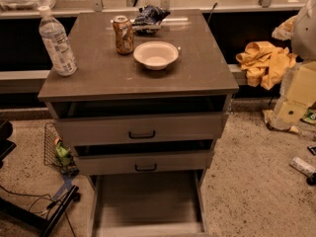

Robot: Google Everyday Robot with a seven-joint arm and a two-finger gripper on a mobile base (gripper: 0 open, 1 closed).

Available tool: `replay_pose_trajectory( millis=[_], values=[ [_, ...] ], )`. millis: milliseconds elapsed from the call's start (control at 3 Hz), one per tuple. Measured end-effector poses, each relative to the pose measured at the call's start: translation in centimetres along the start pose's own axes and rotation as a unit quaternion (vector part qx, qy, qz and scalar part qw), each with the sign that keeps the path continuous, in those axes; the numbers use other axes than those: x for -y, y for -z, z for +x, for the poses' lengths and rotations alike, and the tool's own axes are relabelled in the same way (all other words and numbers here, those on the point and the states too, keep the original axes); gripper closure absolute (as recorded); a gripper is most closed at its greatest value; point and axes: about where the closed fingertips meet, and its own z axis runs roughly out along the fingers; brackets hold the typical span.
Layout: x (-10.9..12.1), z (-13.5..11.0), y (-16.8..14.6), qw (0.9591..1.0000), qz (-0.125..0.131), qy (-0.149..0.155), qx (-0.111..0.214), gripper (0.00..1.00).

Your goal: Place blue plastic bottle into bottom drawer

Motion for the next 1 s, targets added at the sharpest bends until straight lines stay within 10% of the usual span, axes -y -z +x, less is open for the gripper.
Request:
replay_pose_trajectory(
  millis=[667, 1000],
  values=[
    [0.8, -1.4, -0.3, 0.9992, 0.020, -0.001, 0.035, 0.00],
    [2.8, -5.5, -1.7, 0.9914, 0.040, -0.006, 0.124, 0.00]
  ],
)
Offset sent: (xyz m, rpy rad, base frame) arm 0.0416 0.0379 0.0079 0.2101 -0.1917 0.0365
